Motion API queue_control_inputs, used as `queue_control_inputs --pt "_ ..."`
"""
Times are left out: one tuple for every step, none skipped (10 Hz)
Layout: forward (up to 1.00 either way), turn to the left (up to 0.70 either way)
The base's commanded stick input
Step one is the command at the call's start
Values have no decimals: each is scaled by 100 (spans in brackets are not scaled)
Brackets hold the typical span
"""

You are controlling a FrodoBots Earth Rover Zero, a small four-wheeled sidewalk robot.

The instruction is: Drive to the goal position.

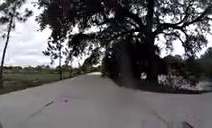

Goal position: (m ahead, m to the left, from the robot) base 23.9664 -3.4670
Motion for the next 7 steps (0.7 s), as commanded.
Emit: queue_control_inputs --pt "60 1" --pt "60 1" --pt "60 1" --pt "60 1" --pt "60 1" --pt "60 1" --pt "60 1"
